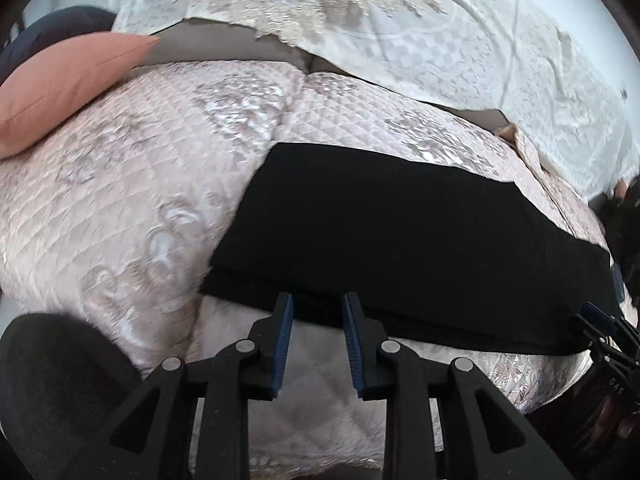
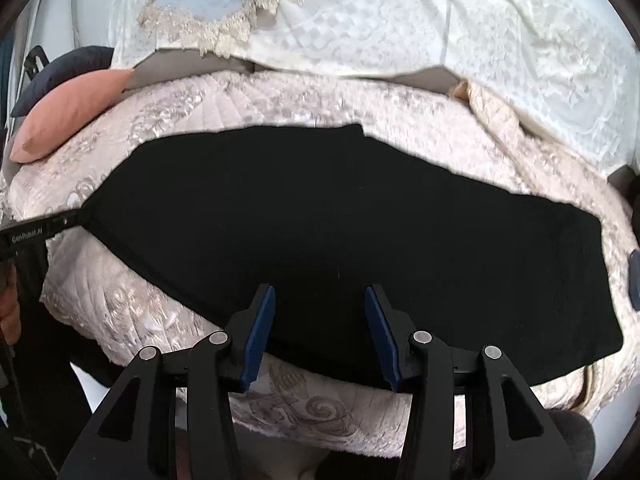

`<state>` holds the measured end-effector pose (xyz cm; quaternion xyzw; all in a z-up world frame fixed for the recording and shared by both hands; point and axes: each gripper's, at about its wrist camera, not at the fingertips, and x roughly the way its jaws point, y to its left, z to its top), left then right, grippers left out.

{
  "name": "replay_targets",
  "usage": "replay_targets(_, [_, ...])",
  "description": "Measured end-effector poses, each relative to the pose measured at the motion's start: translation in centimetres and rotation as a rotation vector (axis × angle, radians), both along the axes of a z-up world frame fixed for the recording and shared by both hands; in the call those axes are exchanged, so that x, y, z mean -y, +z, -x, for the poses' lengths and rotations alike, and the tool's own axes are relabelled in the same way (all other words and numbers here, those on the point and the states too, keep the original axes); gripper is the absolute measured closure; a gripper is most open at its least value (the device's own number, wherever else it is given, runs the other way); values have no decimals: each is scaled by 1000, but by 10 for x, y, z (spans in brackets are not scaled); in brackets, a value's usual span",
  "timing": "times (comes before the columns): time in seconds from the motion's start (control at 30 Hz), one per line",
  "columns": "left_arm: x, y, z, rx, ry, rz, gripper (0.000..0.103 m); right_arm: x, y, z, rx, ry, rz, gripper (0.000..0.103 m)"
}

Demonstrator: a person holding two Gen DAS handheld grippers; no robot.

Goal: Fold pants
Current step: 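Grasp the pants' end with the left gripper and lift it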

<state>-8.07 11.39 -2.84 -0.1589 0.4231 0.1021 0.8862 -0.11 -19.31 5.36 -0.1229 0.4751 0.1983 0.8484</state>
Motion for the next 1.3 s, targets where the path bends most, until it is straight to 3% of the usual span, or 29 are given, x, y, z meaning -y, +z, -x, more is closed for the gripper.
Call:
replay_targets(0.17, [-20, -1, 8, 2, 76, 69, 74, -4, -7, -4, -42, 3, -13, 55])
replay_targets(0.5, [-36, -16, 9, -12, 140, 208, 51, -12, -2, -2, -30, 25, -44, 55])
replay_targets(0.73, [-49, -23, -5, 35, 186, 315, 45, -13, 1, -4, -18, 24, -42, 55])
replay_targets(1.0, [-53, -29, -22, 79, 232, 306, 45, -11, 2, -8, -16, 5, -41, 55])
replay_targets(1.07, [-50, -28, -25, 71, 231, 264, 50, -12, 1, -8, -17, 2, -40, 55])
replay_targets(1.23, [-49, -18, -29, 70, 212, 196, 87, -10, -1, -11, -21, -10, -40, 55])
replay_targets(1.3, [-49, -12, -30, 83, 191, 184, 94, -9, 0, -13, -20, -20, -41, 55])
